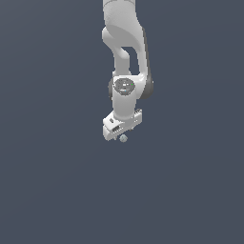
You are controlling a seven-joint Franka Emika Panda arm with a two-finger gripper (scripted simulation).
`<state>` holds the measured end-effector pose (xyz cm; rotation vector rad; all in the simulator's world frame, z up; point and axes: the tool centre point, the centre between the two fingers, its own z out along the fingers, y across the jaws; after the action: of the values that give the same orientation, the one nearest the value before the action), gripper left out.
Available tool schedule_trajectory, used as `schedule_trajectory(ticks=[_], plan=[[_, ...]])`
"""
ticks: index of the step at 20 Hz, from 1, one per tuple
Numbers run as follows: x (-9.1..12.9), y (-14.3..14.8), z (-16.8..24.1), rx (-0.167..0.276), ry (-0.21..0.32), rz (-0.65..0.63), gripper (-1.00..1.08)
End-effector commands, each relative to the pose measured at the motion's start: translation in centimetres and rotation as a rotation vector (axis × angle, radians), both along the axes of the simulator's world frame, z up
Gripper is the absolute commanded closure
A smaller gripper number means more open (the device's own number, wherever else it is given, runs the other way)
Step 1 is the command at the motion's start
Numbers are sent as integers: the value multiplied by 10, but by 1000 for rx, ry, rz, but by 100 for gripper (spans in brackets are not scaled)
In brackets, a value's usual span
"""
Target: Pick up the object and move it to a goal position.
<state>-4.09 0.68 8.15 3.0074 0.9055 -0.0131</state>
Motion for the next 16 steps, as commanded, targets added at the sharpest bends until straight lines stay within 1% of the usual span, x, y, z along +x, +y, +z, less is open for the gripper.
schedule_trajectory(ticks=[1, 7, 12, 16], plan=[[-3, 0, -5, 1, -4, 39, -92], [-6, 1, -10, 3, -7, 85, -92], [-6, 1, -11, 3, -7, 83, -92], [-6, 1, -22, 3, -7, 84, -92]])
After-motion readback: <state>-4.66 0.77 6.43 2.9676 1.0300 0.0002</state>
